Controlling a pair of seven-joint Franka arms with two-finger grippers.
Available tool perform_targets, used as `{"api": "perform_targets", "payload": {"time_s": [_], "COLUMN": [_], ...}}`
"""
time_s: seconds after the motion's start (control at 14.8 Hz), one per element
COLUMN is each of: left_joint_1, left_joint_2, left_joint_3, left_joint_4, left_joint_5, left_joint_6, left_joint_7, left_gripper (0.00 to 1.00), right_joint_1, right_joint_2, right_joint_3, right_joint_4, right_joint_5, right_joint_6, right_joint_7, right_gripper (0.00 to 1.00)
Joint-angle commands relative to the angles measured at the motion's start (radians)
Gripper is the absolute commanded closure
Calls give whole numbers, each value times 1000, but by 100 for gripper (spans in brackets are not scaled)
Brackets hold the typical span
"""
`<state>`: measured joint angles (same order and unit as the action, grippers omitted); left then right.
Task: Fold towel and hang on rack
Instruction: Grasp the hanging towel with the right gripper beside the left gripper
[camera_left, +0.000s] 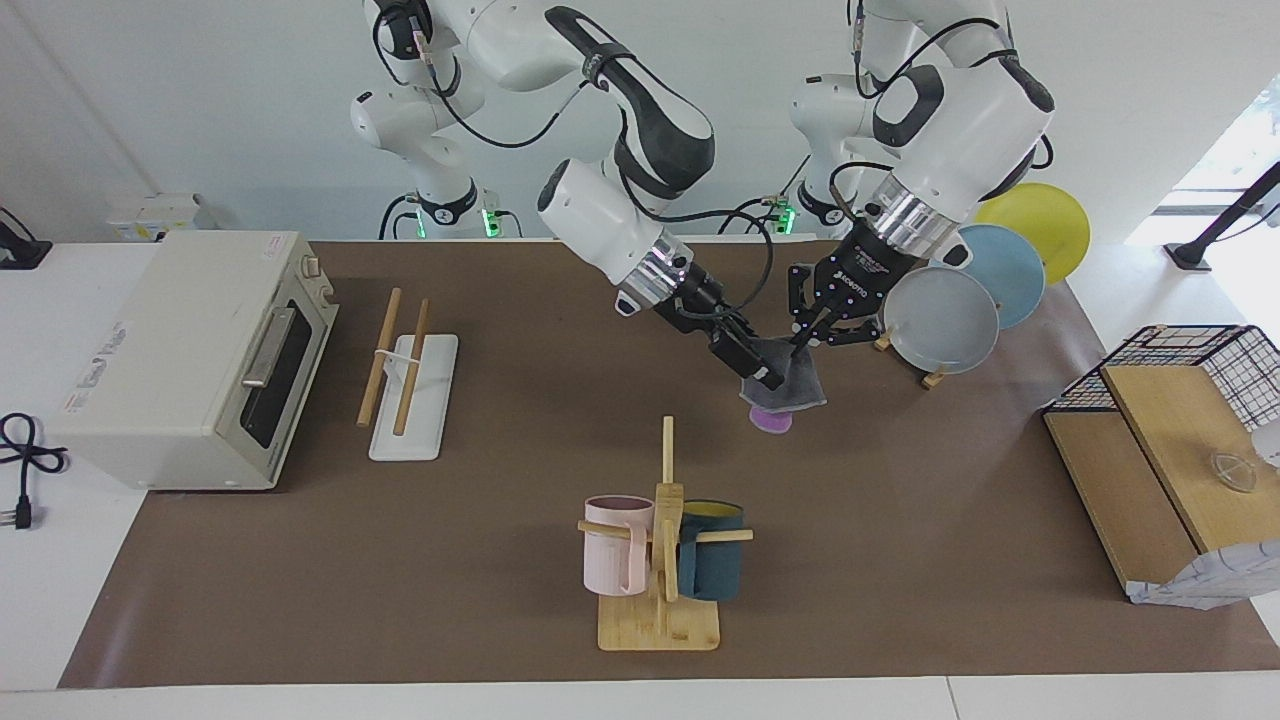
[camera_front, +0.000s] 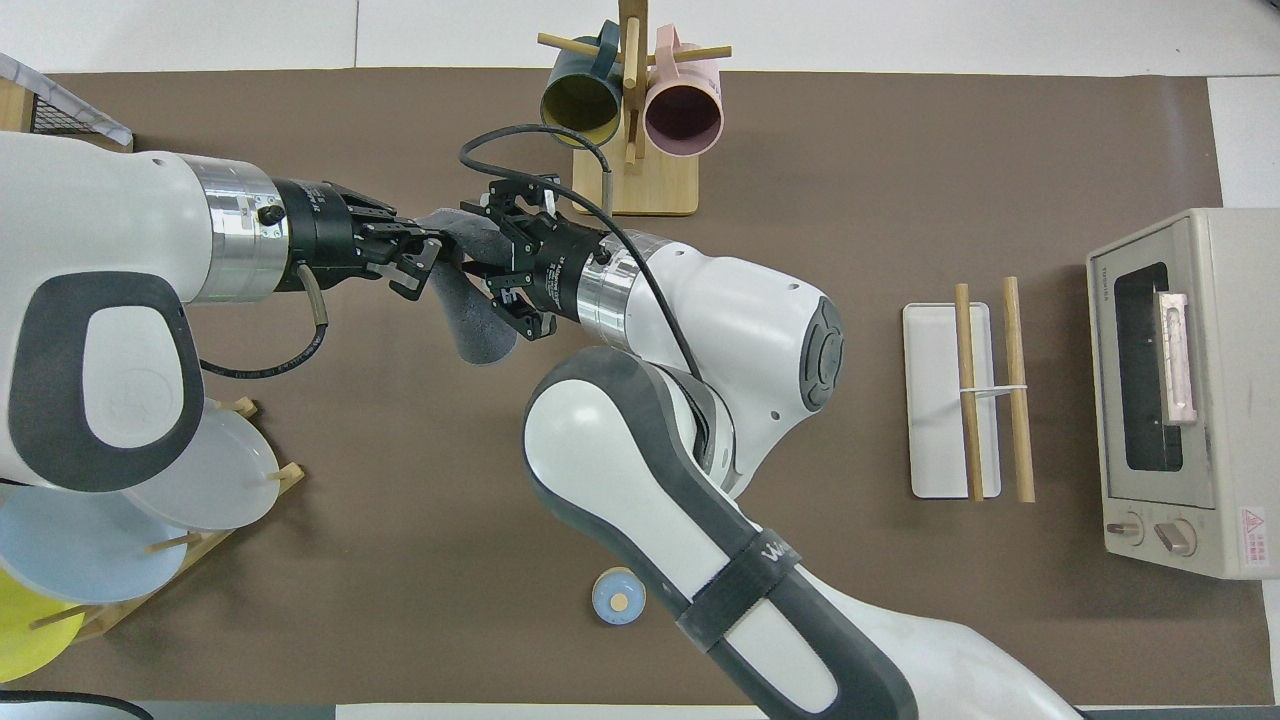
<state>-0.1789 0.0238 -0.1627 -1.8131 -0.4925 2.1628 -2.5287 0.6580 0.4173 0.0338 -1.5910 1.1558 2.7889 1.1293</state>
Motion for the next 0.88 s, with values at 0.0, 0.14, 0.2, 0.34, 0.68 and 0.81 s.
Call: {"api": "perform_targets", "payload": {"time_s": [0.0, 0.14, 0.2, 0.34, 0.68, 0.81], "left_joint_1": [-10, -10, -10, -10, -13, -22], "left_joint_2": [-33, -33, -35, -36, -42, -45], "left_joint_3": [9, 9, 9, 9, 9, 9], "left_joint_4": [-35, -35, -35, -40, -51, -51], "left_joint_5": [-14, -12, -12, -8, 0, 12], "left_joint_6": [9, 9, 8, 6, 6, 3], "left_joint_7": [-19, -19, -18, -10, 24, 59], "left_gripper": [100, 100, 100, 100, 0, 0], "right_joint_1": [-15, -15, -15, -17, -40, -46], "right_joint_2": [18, 18, 18, 18, 0, -29], "right_joint_3": [9, 9, 9, 9, 1, -2], "right_joint_4": [34, 33, 33, 31, -3, -21], "right_joint_5": [18, 19, 21, 18, 1, -63], "right_joint_6": [-3, -5, -6, -17, -112, -162], "right_joint_7": [-63, -97, -101, -124, -220, -230], "right_gripper": [100, 100, 100, 100, 100, 100]}}
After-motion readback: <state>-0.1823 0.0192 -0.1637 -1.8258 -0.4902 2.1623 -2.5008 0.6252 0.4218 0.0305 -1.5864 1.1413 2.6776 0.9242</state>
